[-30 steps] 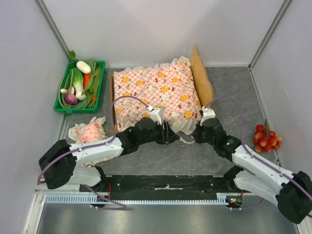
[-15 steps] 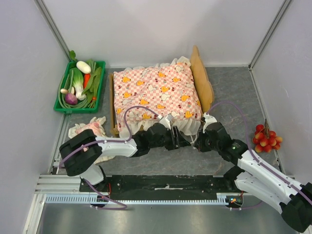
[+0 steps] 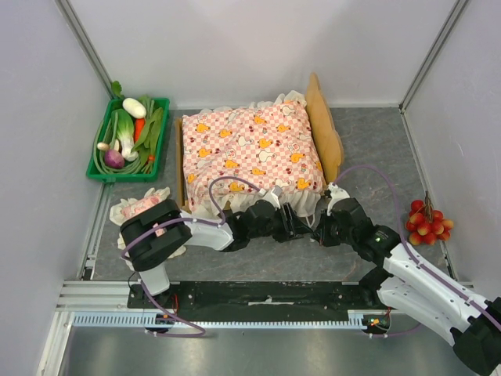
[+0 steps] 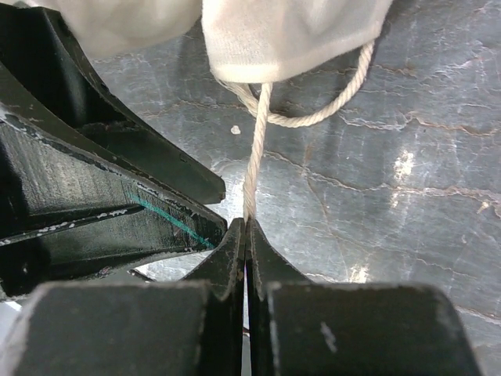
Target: Set up the pet bed
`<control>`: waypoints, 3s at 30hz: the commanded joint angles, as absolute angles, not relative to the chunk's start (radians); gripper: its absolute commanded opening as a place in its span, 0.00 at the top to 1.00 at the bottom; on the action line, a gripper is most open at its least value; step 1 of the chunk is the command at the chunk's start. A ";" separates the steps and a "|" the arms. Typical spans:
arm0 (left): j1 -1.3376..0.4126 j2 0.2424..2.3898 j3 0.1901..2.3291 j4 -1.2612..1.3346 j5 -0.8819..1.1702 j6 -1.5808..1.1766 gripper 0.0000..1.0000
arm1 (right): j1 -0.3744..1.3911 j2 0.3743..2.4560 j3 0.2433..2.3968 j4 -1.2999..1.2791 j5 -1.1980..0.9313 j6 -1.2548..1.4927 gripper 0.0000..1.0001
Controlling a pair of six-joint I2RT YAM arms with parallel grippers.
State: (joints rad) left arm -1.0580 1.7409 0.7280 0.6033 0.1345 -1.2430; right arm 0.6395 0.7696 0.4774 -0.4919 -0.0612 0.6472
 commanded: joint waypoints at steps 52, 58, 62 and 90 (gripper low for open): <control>-1.104 1.810 0.828 0.637 0.140 -1.353 0.81 | 0.652 0.680 0.476 -0.489 -0.023 0.689 1.00; -1.103 1.815 0.822 0.635 0.144 -1.344 0.98 | 0.652 0.666 0.468 -0.469 -0.025 0.698 1.00; -1.098 1.815 0.830 0.624 0.140 -1.325 0.98 | 0.652 0.658 0.492 -0.504 -0.011 0.693 0.68; -1.046 1.697 0.807 0.433 0.130 -1.109 0.98 | 0.623 1.141 0.477 -0.196 0.274 0.752 0.52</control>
State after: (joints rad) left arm -1.0542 1.7306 0.7860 0.4431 0.1078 -1.1763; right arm 0.6300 1.0901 0.5045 -0.3496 0.2543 0.7170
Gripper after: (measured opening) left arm 0.026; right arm 0.474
